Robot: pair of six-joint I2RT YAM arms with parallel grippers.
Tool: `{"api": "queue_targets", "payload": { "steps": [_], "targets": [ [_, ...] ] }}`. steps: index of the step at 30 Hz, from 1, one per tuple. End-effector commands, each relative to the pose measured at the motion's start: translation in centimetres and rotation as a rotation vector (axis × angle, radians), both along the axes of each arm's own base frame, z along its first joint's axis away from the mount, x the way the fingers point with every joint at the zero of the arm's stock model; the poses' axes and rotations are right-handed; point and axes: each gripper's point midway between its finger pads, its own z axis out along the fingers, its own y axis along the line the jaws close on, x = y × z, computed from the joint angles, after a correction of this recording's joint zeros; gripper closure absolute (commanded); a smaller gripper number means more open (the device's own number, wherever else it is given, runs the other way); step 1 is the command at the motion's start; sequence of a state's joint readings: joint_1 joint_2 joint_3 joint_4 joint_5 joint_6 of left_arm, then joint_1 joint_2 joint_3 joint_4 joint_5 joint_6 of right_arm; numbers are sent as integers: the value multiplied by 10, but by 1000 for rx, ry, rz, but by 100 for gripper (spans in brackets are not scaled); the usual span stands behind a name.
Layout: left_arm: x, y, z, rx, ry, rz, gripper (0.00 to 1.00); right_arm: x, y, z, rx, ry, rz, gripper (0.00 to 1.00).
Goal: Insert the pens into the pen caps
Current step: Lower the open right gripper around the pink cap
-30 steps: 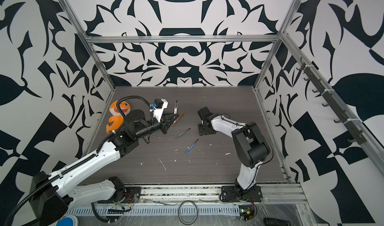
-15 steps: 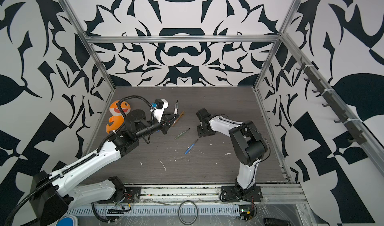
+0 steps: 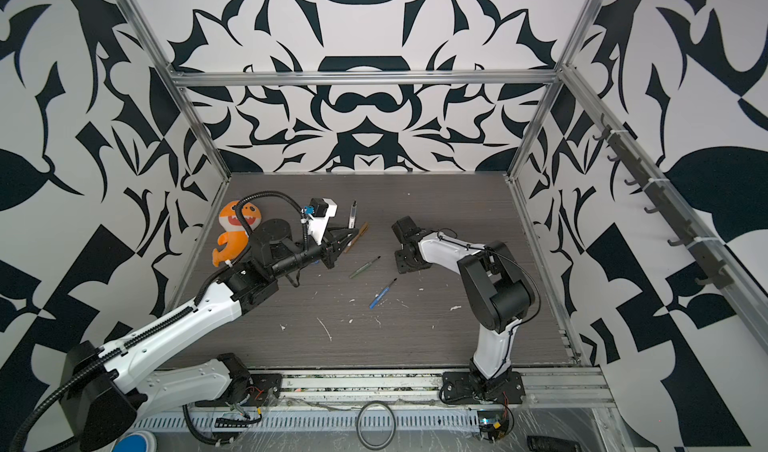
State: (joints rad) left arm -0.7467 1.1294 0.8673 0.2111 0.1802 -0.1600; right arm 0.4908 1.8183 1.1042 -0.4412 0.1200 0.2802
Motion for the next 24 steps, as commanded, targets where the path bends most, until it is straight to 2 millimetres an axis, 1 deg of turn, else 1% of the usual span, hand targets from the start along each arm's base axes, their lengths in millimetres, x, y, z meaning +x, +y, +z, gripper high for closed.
{"api": "queue_targets", "payload": {
  "steps": [1,4,11,16,19,24],
  "targets": [
    [-2,-3,13,-24,-19,-10,93,1,-20,12,-74,-7,-10,46],
    [-2,-3,13,-24,-19,-11,93,6,-25,14,-67,-17,-30,45],
    [-3,-3,14,-26,-19,-17,93,26,-12,8,-42,-7,-29,46],
    [-3,-2,16,-29,-27,-14,93,42,-5,16,-19,-28,-26,46],
    [-3,-2,15,-27,-25,-12,93,43,-1,23,-1,-28,-22,47],
    [-3,-2,16,-27,-28,-15,93,40,1,49,64,-71,-23,49]
  ]
}}
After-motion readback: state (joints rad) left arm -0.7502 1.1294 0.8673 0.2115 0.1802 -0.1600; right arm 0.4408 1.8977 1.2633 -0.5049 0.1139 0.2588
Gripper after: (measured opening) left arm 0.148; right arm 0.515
